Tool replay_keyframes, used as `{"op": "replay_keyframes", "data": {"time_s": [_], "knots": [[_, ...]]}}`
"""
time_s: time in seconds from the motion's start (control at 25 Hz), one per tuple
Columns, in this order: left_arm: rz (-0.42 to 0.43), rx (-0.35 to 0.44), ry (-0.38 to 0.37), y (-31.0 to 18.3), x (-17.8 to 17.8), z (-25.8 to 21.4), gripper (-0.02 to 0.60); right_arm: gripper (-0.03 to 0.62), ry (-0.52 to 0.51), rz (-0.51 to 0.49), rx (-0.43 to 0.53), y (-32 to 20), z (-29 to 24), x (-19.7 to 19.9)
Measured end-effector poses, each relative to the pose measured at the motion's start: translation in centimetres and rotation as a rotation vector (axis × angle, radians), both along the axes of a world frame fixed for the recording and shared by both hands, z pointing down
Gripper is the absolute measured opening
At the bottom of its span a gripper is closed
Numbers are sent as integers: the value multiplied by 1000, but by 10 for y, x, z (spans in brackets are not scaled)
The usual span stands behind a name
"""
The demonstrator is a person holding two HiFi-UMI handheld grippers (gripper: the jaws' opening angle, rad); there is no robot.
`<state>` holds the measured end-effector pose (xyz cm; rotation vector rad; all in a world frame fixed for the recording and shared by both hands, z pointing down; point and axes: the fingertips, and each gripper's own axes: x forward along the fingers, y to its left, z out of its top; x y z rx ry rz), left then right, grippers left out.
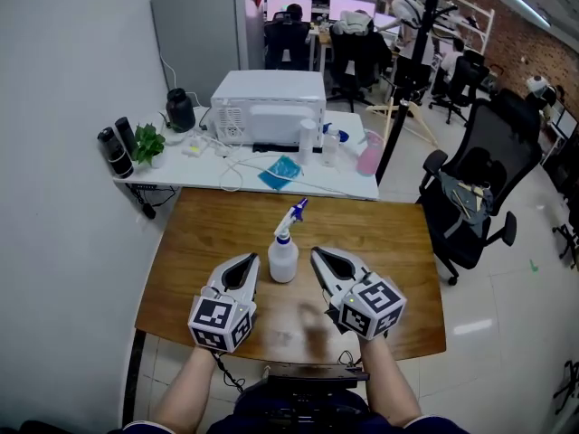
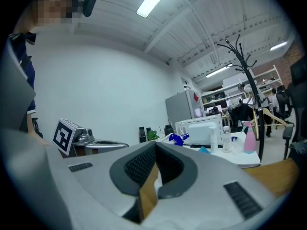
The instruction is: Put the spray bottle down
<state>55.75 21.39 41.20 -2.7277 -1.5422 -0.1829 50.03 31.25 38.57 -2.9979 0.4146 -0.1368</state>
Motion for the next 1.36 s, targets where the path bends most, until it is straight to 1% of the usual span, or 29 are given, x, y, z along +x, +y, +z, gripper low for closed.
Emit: {"op": "replay_keyframes", "data": {"time_s": [0.32,0.56,0.88,1.36], "knots": [[1,17,-6,5,-5,-4,8,2,1,-18,-17,-2,-3,-4],[-2,56,-4,5,-8,-2,8,2,5,-36,-25,-5,-3,-5],[2,71,-27,2,-11,2,8,2,5,-49,-25,-8,-4,-6],[23,90,-37,4,-16,5,8,2,1,-42,-31,-9,-6,-10]]}}
